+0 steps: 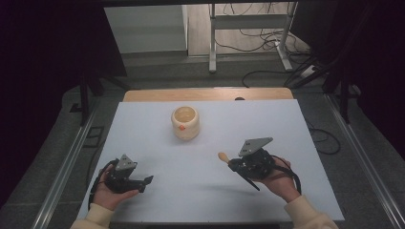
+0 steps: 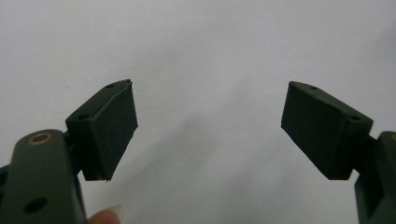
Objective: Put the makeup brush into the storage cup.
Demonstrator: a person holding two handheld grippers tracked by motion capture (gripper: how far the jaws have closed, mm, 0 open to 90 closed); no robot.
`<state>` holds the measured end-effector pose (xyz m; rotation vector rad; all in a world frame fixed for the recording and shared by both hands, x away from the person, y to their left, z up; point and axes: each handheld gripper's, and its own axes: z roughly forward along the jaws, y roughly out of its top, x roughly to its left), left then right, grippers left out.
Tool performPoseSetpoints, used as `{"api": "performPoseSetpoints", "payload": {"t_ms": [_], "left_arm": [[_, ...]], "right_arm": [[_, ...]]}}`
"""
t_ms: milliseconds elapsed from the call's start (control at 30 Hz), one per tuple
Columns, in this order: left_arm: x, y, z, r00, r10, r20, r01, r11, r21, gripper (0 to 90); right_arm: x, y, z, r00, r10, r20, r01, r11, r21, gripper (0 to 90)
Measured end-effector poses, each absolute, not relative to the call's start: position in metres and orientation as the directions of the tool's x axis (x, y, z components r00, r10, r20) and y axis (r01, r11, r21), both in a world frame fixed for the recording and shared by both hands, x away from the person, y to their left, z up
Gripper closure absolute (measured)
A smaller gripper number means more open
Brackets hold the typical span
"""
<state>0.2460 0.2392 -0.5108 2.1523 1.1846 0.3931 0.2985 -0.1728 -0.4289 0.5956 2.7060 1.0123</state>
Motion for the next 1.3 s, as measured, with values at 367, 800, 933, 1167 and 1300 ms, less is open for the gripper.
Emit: {"api": "performPoseSetpoints", "payload": {"t_ms": [367,800,933,1167,1300], "left_arm": [[0.246,0.239,-0.511,0.55,0.834,-0.044,0.642,-0.389,0.66,19.0],[0.246,0.239,-0.511,0.549,0.835,-0.043,0.641,-0.388,0.662,19.0],[0.246,0.239,-0.511,0.549,0.835,-0.044,0.641,-0.387,0.662,18.9],[0.246,0.239,-0.511,0.549,0.835,-0.044,0.642,-0.387,0.662,18.9],[0.246,0.239,-0.511,0.548,0.835,-0.045,0.642,-0.385,0.663,19.0]], "right_arm": [[0.301,-0.176,-0.429,-0.894,0.449,-0.012,0.319,0.654,0.686,78.3],[0.305,-0.184,-0.429,-0.874,0.485,0.029,0.354,0.594,0.722,78.3],[0.306,-0.187,-0.428,-0.859,0.51,0.054,0.377,0.557,0.74,78.2],[0.308,-0.191,-0.428,-0.846,0.527,0.075,0.392,0.521,0.758,78.2],[0.308,-0.193,-0.427,-0.841,0.535,0.077,0.395,0.511,0.764,78.2]]}}
